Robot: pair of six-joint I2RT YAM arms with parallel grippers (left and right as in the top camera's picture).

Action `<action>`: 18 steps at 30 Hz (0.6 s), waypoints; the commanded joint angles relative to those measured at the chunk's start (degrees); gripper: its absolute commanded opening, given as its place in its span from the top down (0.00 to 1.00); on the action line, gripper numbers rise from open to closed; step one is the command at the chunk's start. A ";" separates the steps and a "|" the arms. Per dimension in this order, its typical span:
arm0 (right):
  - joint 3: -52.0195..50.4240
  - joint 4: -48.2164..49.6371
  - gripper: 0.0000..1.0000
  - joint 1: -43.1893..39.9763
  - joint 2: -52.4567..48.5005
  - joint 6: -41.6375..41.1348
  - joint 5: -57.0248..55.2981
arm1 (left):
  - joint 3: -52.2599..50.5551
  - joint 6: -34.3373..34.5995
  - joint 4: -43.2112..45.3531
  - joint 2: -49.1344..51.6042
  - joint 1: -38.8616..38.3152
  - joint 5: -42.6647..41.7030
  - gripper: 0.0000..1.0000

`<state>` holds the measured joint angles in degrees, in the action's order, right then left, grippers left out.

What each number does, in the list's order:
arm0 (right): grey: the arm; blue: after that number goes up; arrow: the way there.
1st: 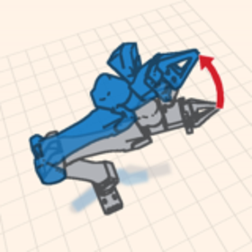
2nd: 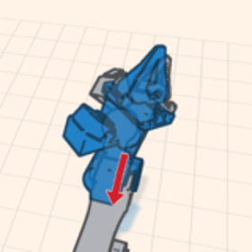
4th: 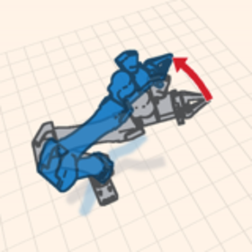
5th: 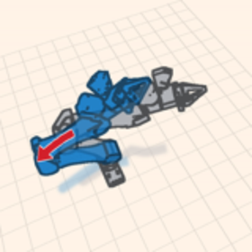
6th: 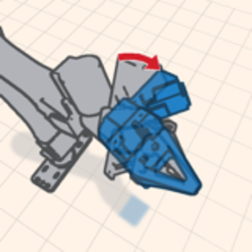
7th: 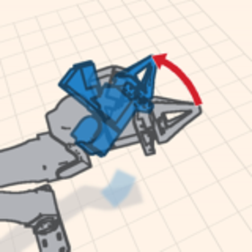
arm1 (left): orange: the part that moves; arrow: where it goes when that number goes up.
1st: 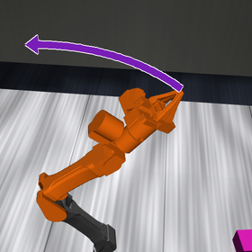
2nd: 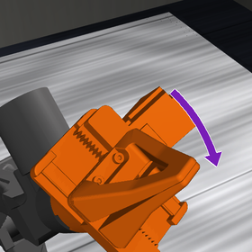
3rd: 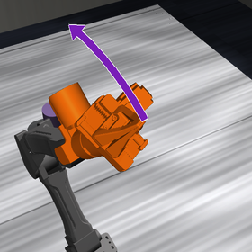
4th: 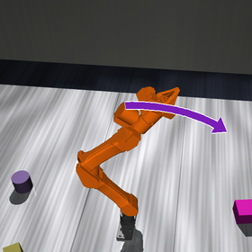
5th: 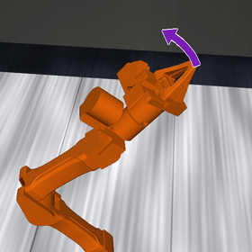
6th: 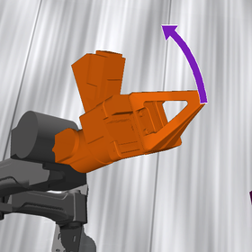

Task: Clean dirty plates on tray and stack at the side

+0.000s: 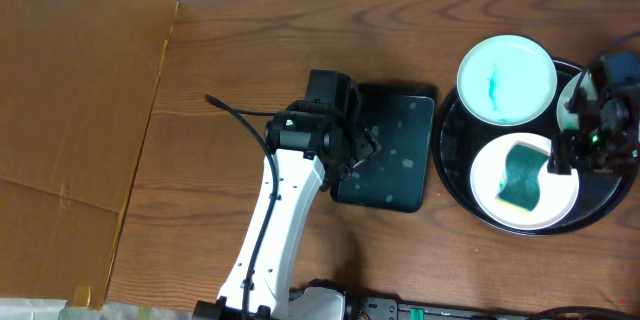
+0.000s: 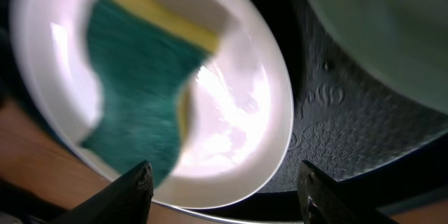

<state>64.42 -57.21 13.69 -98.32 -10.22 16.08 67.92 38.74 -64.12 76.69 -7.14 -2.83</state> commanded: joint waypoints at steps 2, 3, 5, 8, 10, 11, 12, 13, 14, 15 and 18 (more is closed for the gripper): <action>-2.43 -0.42 0.38 0.39 -3.06 0.20 -2.27 | 0.00 -0.83 -0.31 -0.07 0.20 -0.20 0.19; -2.49 -0.46 0.39 0.37 -3.48 0.20 -2.97 | 0.00 -0.83 -0.31 -0.07 0.20 -0.17 0.19; -2.51 -0.37 0.39 -0.02 -3.98 0.17 -4.11 | 0.00 -0.83 -0.31 -0.07 0.20 -0.17 0.19; -2.51 0.17 0.41 -0.52 -3.96 0.17 -4.09 | 0.00 -0.83 -0.31 -0.07 0.20 -0.17 0.19; -2.60 0.66 0.46 -0.50 -4.02 0.48 -4.92 | 0.00 -0.83 -0.24 -0.07 0.20 -0.17 0.19; -2.75 0.85 0.47 -0.48 -4.02 0.50 -6.23 | 0.00 -0.83 -0.11 -0.07 0.20 -0.17 0.19; -3.02 1.05 0.47 -0.48 -4.02 0.48 -7.74 | 0.00 -0.83 0.00 -0.07 0.20 -0.20 0.19; -3.37 1.20 0.47 -0.48 -4.02 0.46 -9.16 | 0.00 -0.81 0.13 -0.07 0.20 -0.20 0.19; -3.82 1.38 0.47 -0.48 -4.02 0.44 -10.32 | 0.00 -0.81 0.31 -0.07 0.20 -0.20 0.19; -4.52 1.95 0.49 -0.48 -4.02 0.44 -10.93 | 0.00 -0.83 0.33 -0.07 0.20 -0.24 0.19; -6.12 3.98 0.52 -0.48 -4.02 0.42 -10.91 | 0.00 -1.75 0.35 -0.07 0.20 -1.25 0.19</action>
<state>60.16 -54.33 13.47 -102.37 -10.07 7.94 67.92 38.70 -63.77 76.69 -7.14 -3.07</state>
